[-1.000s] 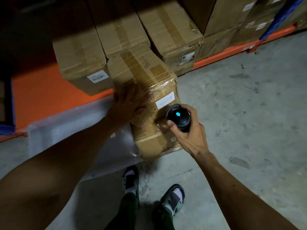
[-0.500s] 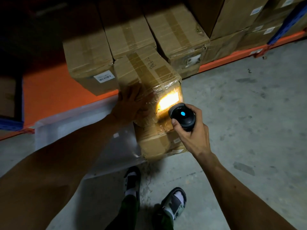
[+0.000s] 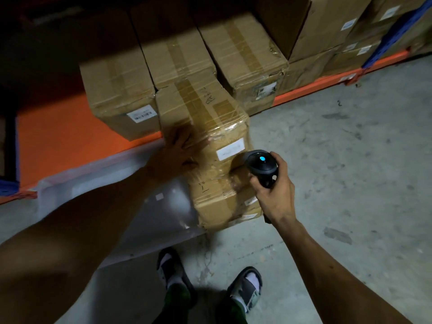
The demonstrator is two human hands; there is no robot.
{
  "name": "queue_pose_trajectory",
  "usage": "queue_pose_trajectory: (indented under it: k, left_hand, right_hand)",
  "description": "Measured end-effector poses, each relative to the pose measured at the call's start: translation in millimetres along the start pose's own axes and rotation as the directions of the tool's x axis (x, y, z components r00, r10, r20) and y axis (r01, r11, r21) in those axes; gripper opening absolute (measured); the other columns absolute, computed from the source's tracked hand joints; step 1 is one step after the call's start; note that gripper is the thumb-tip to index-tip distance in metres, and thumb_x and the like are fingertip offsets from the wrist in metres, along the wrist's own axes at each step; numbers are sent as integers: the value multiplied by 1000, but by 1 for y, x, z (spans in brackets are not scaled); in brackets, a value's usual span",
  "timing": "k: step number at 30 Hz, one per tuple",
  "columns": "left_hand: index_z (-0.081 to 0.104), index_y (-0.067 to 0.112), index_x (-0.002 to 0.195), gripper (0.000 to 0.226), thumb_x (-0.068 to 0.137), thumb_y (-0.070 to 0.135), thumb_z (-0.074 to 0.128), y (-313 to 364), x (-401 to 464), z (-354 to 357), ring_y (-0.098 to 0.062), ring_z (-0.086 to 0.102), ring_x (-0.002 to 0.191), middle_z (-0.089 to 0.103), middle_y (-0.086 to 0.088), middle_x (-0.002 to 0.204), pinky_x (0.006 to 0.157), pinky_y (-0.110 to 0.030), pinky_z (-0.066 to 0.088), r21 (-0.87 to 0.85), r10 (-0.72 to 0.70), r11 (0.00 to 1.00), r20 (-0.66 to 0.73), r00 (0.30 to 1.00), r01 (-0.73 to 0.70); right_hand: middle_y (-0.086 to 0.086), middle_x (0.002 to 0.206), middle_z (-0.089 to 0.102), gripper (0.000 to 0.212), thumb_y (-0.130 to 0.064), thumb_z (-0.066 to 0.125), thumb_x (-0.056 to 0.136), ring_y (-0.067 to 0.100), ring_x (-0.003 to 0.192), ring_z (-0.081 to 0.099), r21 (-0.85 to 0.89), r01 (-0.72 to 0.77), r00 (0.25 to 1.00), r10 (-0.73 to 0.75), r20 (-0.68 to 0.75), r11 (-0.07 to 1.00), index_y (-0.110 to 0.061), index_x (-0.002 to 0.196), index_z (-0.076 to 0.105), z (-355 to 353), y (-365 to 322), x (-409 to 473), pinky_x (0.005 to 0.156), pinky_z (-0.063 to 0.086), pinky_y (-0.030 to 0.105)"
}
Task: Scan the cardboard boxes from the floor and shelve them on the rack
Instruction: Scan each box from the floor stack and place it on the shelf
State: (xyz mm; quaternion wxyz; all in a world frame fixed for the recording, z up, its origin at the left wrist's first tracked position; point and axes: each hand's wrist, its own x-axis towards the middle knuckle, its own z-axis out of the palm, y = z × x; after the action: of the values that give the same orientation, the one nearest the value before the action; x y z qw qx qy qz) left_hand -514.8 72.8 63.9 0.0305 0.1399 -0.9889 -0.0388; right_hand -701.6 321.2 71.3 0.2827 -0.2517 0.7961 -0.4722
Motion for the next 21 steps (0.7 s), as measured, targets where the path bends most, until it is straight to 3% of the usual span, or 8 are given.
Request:
queue_pose_trajectory:
  k: [2,4,6,8,12,17,21]
  left_hand:
    - [35,15,150,59,99,41,47,-24,-25,-4,-39,11,151,18,-15,164,92,-54,54,62,118,992,-85,989,-113]
    - [27,20,156,55,106,43,33,-51,-56,-5,-42,22,149,19,-17,163,105,-46,44,132,173,979,-109,979,-159]
    - [28,23,155,54,107,47,27,-60,-72,-7,-45,27,146,24,-20,161,99,-50,48,136,159,980,-80,984,-147]
    - [28,26,155,54,107,50,23,-66,-76,-4,-50,25,145,25,-24,160,97,-59,51,131,114,985,-23,993,-110]
    - [17,30,159,55,108,46,26,-75,-83,7,-45,13,151,11,-18,166,103,-64,44,109,136,985,-13,991,-134]
    - [16,28,160,59,105,46,29,-81,-87,17,-41,11,152,11,-18,166,111,-62,37,148,156,978,-79,985,-144]
    - [18,36,158,70,96,48,48,-77,-93,19,-47,24,147,24,-19,163,87,-54,54,156,80,986,-130,988,-59]
  right_hand:
    - [-7,130,61,76,-24,82,90,14,116,63,-56,-53,998,51,-24,997,-30,154,41,3,3,3,95,50,15]
    - [5,140,63,78,-27,81,92,23,126,61,-120,-112,994,110,-24,986,-25,158,39,15,2,7,106,50,29]
    - [13,144,61,79,-31,78,94,32,132,58,-220,-156,987,160,4,963,-22,160,36,22,1,12,113,47,43]
    - [17,143,61,78,-38,74,95,39,131,58,-386,-147,983,179,49,911,-21,160,34,38,-2,23,109,48,51]
    - [18,135,66,74,-45,69,97,41,122,63,-617,-98,976,198,95,781,-20,157,32,64,-10,51,101,52,52]
    - [15,126,69,67,-48,70,95,40,113,67,-692,-112,969,234,84,714,-22,148,39,79,-8,83,91,53,47]
    - [14,126,70,65,-49,73,92,39,114,66,-694,-175,953,298,59,699,-22,143,44,83,-1,91,91,53,46]
